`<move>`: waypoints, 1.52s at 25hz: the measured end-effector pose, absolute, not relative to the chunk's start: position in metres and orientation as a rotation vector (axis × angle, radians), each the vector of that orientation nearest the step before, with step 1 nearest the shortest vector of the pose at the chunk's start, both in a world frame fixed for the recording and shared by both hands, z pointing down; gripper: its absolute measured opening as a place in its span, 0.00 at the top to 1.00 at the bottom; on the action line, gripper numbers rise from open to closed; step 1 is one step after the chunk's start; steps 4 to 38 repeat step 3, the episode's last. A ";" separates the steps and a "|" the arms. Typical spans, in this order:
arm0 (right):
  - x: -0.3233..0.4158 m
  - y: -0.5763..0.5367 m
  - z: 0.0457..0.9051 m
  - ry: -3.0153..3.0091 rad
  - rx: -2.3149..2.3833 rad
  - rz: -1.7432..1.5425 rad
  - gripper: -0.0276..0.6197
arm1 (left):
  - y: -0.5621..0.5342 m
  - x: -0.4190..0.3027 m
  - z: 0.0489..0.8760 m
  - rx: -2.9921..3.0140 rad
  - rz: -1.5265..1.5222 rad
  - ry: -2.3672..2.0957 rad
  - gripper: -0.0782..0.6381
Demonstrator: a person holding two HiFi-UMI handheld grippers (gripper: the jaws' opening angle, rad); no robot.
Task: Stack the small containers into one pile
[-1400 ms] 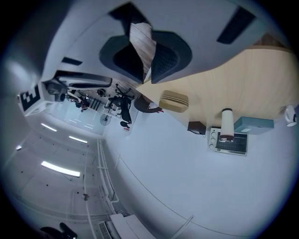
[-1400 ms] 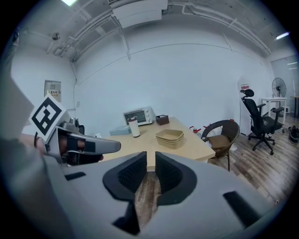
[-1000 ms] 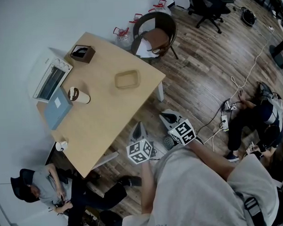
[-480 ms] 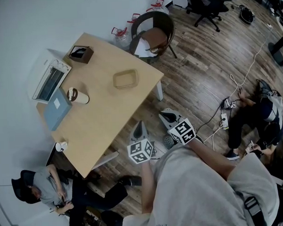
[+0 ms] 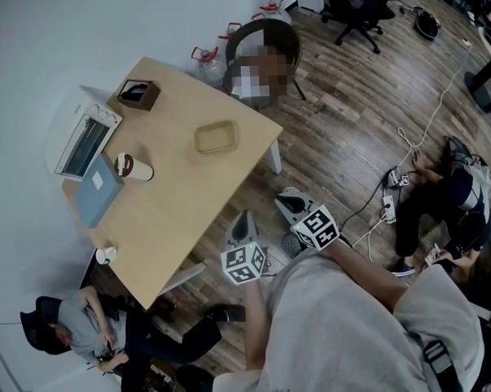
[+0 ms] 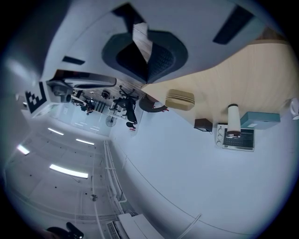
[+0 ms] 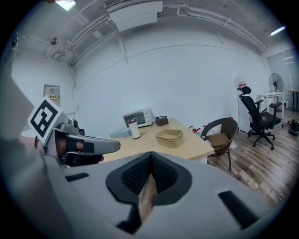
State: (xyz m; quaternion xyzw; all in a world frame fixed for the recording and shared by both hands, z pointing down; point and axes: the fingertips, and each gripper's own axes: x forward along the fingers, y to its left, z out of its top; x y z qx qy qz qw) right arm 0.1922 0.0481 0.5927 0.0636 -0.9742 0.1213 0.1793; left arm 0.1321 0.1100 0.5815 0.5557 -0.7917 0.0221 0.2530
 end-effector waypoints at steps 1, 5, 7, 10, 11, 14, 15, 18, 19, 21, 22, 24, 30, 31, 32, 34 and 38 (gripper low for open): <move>0.192 0.047 0.593 -2.756 0.180 0.343 0.96 | 0.109 0.132 0.582 1.513 0.059 -2.152 0.88; 0.190 0.046 0.593 -2.758 0.179 0.342 0.96 | 0.108 0.131 0.583 1.516 0.055 -2.151 0.88; 0.190 0.046 0.593 -2.758 0.179 0.342 0.96 | 0.108 0.131 0.583 1.516 0.055 -2.151 0.88; 0.190 0.046 0.593 -2.758 0.179 0.342 0.96 | 0.108 0.131 0.583 1.516 0.055 -2.151 0.88; 0.190 0.046 0.593 -2.758 0.179 0.342 0.96 | 0.108 0.131 0.583 1.516 0.055 -2.151 0.88; 0.190 0.046 0.593 -2.758 0.179 0.342 0.96 | 0.108 0.131 0.583 1.516 0.055 -2.151 0.88; 0.190 0.046 0.593 -2.758 0.179 0.342 0.96 | 0.108 0.131 0.583 1.516 0.055 -2.151 0.88; 0.190 0.046 0.593 -2.758 0.179 0.342 0.96 | 0.108 0.131 0.583 1.516 0.055 -2.151 0.88; 0.190 0.046 0.593 -2.758 0.179 0.342 0.96 | 0.108 0.131 0.583 1.516 0.055 -2.151 0.88; 0.190 0.046 0.593 -2.758 0.179 0.342 0.96 | 0.108 0.131 0.583 1.516 0.055 -2.151 0.88; 0.190 0.046 0.593 -2.758 0.179 0.342 0.96 | 0.108 0.131 0.583 1.516 0.055 -2.151 0.88; 0.190 0.046 0.593 -2.758 0.179 0.342 0.96 | 0.108 0.131 0.583 1.516 0.055 -2.151 0.88; 0.190 0.046 0.593 -2.758 0.179 0.342 0.96 | 0.108 0.131 0.583 1.516 0.055 -2.151 0.88; 0.190 0.046 0.593 -2.758 0.179 0.342 0.96 | 0.108 0.131 0.583 1.516 0.055 -2.151 0.88; 0.190 0.046 0.593 -2.758 0.179 0.342 0.96 | 0.108 0.131 0.583 1.516 0.055 -2.151 0.88; 0.190 0.046 0.593 -2.758 0.179 0.342 0.96 | 0.108 0.131 0.583 1.516 0.055 -2.151 0.88; 0.190 0.046 0.593 -2.758 0.179 0.342 0.96 | 0.108 0.131 0.583 1.516 0.055 -2.151 0.88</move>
